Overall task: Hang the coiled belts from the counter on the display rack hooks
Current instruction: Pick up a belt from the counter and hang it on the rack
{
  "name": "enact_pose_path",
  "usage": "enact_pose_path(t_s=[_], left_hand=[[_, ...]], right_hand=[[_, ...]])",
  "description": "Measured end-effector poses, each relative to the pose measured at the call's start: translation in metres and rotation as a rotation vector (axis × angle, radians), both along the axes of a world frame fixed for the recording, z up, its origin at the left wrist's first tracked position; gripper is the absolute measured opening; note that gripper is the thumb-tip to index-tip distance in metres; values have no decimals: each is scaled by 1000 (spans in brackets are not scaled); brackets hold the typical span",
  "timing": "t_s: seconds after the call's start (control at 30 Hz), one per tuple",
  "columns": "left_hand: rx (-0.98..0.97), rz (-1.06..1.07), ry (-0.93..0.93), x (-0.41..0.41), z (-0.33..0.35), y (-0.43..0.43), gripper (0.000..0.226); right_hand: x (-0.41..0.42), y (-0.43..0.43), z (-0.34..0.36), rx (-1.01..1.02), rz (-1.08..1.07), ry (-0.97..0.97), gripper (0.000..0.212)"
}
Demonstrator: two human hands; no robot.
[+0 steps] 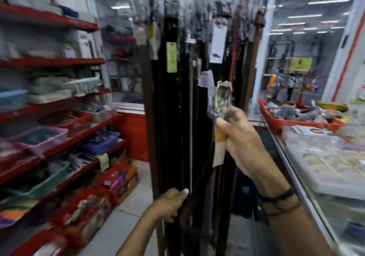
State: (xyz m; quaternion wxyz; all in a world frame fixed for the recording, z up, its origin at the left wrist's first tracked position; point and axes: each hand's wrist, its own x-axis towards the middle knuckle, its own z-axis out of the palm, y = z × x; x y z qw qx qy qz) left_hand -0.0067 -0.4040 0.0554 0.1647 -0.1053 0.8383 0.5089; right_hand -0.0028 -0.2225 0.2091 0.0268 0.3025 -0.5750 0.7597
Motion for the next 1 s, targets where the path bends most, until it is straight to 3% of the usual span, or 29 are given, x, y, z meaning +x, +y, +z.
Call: enact_pose_path(t_s=[0.13, 0.27, 0.43, 0.63, 1.0], left_hand=[[223, 139, 451, 14, 80, -42, 20], [348, 248, 939, 27, 170, -73, 20], [433, 201, 1300, 27, 254, -99, 12], [447, 211, 1514, 1, 323, -125, 27], [316, 238, 1616, -36, 377, -160, 28]], right_hand=[[-3, -62, 22, 102, -146, 307, 26], [-16, -116, 43, 52, -271, 398, 28], [-25, -165, 79, -53, -372, 519, 45], [-36, -203, 138, -129, -496, 655, 37], [-66, -245, 187, -151, -563, 729, 36]])
